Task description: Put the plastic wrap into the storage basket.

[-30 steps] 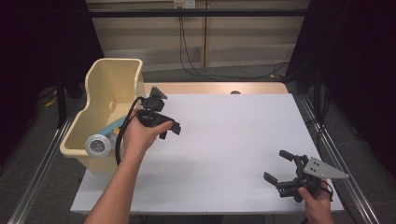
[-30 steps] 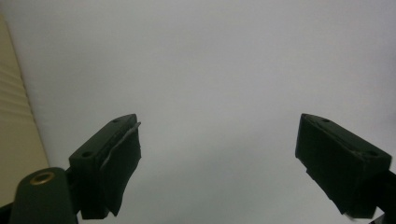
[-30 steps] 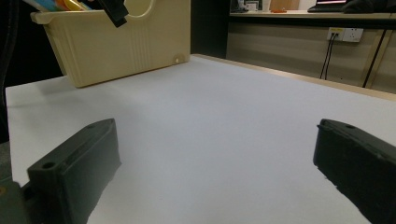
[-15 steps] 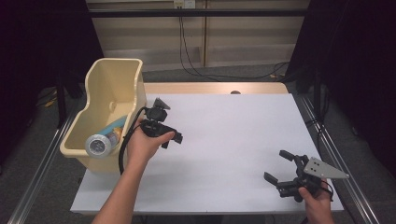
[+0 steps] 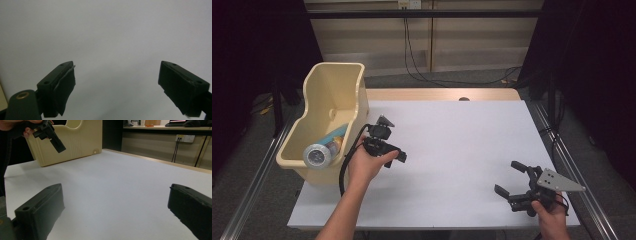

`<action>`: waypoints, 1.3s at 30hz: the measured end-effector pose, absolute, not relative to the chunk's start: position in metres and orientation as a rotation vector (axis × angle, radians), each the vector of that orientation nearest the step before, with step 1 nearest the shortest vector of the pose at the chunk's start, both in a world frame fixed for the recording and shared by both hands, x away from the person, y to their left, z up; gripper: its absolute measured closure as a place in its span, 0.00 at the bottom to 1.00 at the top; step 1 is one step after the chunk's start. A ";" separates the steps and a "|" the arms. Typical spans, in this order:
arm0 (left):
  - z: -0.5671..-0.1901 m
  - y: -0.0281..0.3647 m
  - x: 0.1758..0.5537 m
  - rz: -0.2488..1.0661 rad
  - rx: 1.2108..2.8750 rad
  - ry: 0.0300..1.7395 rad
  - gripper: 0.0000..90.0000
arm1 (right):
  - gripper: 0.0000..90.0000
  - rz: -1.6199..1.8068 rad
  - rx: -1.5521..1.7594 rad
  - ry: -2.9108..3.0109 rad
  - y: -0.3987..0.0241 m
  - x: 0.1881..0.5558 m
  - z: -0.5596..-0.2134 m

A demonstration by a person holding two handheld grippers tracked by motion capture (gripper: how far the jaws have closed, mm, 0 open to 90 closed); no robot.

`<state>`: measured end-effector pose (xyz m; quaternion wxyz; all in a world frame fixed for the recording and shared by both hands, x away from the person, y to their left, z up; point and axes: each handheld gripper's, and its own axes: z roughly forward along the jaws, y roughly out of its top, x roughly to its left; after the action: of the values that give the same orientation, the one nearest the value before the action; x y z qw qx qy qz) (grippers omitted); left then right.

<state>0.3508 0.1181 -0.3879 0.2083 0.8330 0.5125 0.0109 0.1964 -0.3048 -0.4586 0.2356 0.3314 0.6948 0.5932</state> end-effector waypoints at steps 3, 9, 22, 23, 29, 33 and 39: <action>-0.393 0.118 0.348 0.026 2.319 1.421 0.16 | 0.00 1.628 0.907 1.908 -0.305 0.196 -0.459; -0.404 0.121 0.343 0.019 2.313 1.406 0.16 | 0.00 1.625 0.908 1.910 -0.305 0.196 -0.459; -0.419 0.132 0.326 0.101 2.207 1.301 0.16 | 0.00 1.625 0.900 1.915 -0.304 0.197 -0.459; -0.419 0.134 0.324 0.106 2.188 1.289 0.16 | 0.00 1.625 0.900 1.915 -0.304 0.197 -0.459; -0.421 0.138 0.313 0.142 2.097 1.204 0.16 | 0.00 1.623 0.900 1.919 -0.303 0.197 -0.459; -0.423 0.141 0.306 0.212 2.039 1.139 0.15 | 0.00 1.621 0.900 1.921 -0.303 0.197 -0.459; -0.422 0.143 0.296 0.327 1.965 1.050 0.13 | 0.00 1.621 0.897 1.925 -0.302 0.197 -0.459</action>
<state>0.2963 0.1425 -0.4221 0.4305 0.7876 0.4209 0.1312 0.1967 -0.3023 -0.4590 0.2330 0.3266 0.7007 0.5900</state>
